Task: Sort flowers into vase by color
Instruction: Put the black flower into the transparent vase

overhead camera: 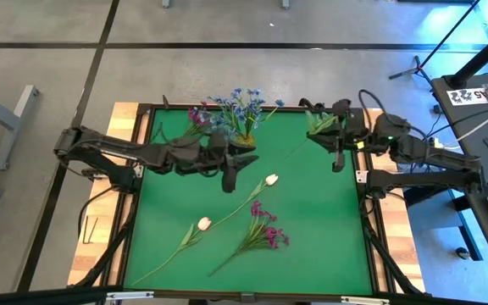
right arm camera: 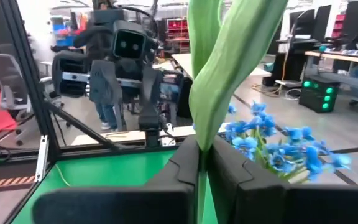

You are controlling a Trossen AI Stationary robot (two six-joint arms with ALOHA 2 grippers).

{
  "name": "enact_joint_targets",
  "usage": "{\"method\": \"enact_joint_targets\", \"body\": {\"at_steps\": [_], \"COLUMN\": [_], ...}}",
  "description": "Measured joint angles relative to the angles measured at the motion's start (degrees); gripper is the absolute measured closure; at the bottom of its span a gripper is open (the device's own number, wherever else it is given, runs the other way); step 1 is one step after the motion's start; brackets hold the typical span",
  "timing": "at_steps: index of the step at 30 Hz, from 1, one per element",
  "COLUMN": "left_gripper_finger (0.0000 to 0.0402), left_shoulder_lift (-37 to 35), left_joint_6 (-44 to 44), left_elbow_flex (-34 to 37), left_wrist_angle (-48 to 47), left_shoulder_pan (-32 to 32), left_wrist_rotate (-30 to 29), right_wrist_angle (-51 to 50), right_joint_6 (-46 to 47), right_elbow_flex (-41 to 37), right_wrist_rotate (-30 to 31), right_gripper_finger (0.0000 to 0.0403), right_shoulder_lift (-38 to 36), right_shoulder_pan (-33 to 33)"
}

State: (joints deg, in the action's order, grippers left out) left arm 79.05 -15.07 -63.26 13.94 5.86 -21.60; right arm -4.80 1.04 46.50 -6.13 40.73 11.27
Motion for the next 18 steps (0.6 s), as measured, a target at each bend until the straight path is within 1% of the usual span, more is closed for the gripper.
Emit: {"method": "enact_joint_targets", "body": {"at_steps": [3, 6, 12, 15, 18], "left_gripper_finger": [0.0262, 0.0262, 0.0262, 0.0262, 0.0262], "left_shoulder_lift": [-3.68, -7.05, -10.93, -11.5, -11.5], "left_joint_6": [1.71, 3.39, 3.63, 3.6, 3.6], "left_elbow_flex": [0.0, -0.02, -0.02, -0.02, -0.02], "left_wrist_angle": [-2.51, -5.46, -12.34, -14.65, -15.86], "left_shoulder_pan": [0.93, 1.66, 2.12, 2.09, 2.02], "left_wrist_rotate": [-3.88, -7.14, -13.05, -15.44, -17.98], "right_wrist_angle": [-2.42, -8.2, -23.05, -27.39, -29.63], "right_joint_6": [-0.06, -1.1, -2.79, -2.88, -3.12], "right_elbow_flex": [-0.02, 1.58, 7.73, 9.56, 9.9], "right_wrist_rotate": [1.0, 4.87, 16.72, 22.62, 30.15], "right_gripper_finger": [0.0384, 0.0383, 0.0383, 0.0383, 0.0383], "right_shoulder_lift": [-3.22, -5.98, -7.08, -6.87, -6.74], "right_shoulder_pan": [0.0, 0.0, 0.0, 0.0, 0.0]}}
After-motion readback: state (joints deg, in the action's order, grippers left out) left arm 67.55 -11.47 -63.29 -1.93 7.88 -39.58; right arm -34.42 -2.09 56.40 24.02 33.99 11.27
